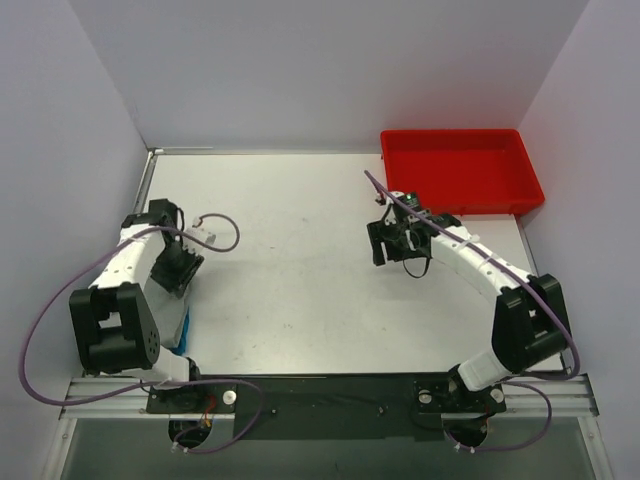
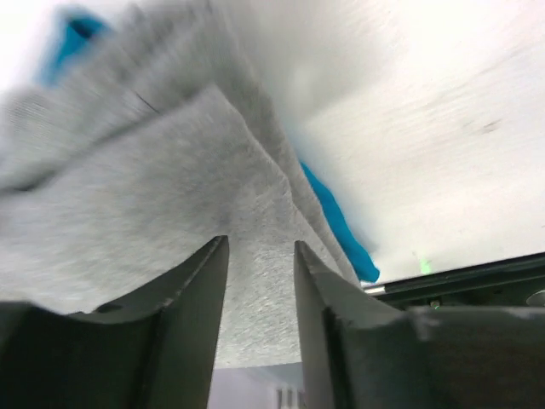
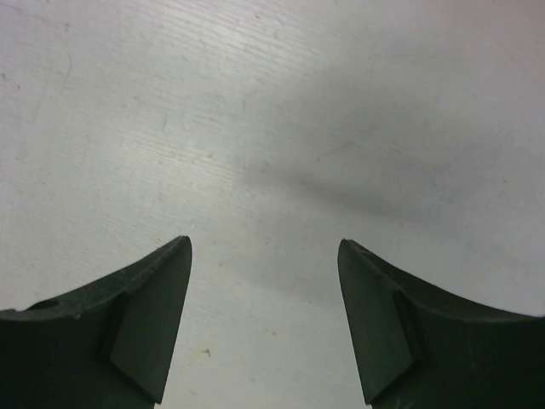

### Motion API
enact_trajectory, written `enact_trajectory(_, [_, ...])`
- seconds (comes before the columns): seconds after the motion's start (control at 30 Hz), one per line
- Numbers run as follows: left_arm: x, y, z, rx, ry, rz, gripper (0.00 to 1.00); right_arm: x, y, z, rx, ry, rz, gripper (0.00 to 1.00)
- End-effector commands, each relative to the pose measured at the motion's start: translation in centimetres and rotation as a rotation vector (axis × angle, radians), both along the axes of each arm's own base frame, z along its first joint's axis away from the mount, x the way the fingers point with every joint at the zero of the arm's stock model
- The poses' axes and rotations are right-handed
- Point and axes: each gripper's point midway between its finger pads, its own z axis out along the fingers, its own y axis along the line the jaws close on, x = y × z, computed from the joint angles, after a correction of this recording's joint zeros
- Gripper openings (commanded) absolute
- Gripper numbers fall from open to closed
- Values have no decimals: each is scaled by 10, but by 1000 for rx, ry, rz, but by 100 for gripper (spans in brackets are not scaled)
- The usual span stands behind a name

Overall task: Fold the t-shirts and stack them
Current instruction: Put the neatly folded tshirt into the corner of the board with the left arm

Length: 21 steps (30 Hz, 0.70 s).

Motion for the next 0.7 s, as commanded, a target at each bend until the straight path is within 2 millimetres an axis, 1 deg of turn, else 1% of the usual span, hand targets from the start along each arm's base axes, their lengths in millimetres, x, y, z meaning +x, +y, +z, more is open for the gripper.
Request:
enact_trajectory(0.0, [60,-59,76,-225,-382,-151,61,13,-22,27,72,-197,-131,67])
enact_trajectory(0.03, [67,-69,84,-255,-434,-172,67,8,-33,28,87,-236,-166,68])
enact_trajectory(0.07, [68,-83,90,-328,-467,-177,78,17,-32,46,144,-334,-193,70])
enact_trajectory(0.1, [73,-93,92,-373,-502,-190,81,20,-41,41,170,-373,-236,70])
enact_trajectory(0.13, [73,-98,95,-393,-520,-188,85,19,-45,51,194,-420,-255,71])
enact_trajectory(0.17, [74,-108,95,-428,-535,-215,86,19,-55,48,202,-451,-285,71])
enact_trajectory(0.2, [72,-111,96,-446,-554,-230,87,20,-63,57,210,-504,-311,73])
enact_trajectory(0.23, [76,-127,99,-480,-586,-284,87,18,-68,52,212,-533,-325,82])
enact_trajectory(0.27, [83,-133,102,-495,-659,-311,88,19,-78,61,214,-588,-358,92])
enact_trajectory(0.3, [83,-141,101,-514,-687,-329,88,16,-81,57,224,-623,-365,95])
enact_trajectory(0.33, [93,-146,98,-528,-765,-314,88,15,-97,61,201,-673,-424,98])
enact_trajectory(0.37, [98,-154,100,-529,-812,-326,89,13,-104,57,205,-704,-444,98])
enact_trajectory(0.4, [108,-161,98,-547,-880,-305,89,6,-115,48,191,-717,-480,98])
enact_trajectory(0.43, [114,-163,96,-507,-916,-276,89,8,-121,52,199,-758,-498,99])
enact_trajectory(0.47, [124,-169,94,-522,-978,-209,90,2,-132,45,187,-771,-528,99])
enact_trajectory(0.5, [130,-164,89,-463,-1011,-145,90,1,-136,47,191,-802,-539,100])
enact_trajectory(0.53, [135,-163,91,-498,-1071,-62,90,-5,-144,37,174,-801,-558,100])
enact_trajectory(0.57, [134,-160,85,-502,-1077,-26,91,-6,-148,39,165,-827,-558,100])
enact_trajectory(0.6, [129,-159,76,-512,-1090,-30,91,-10,-152,32,148,-827,-562,100])
enact_trajectory(0.63, [127,-159,73,-514,-1089,-38,91,-11,-154,33,132,-847,-555,100])
enact_trajectory(0.67, [121,-158,62,-509,-1064,-32,91,-16,-158,26,118,-847,-563,100])
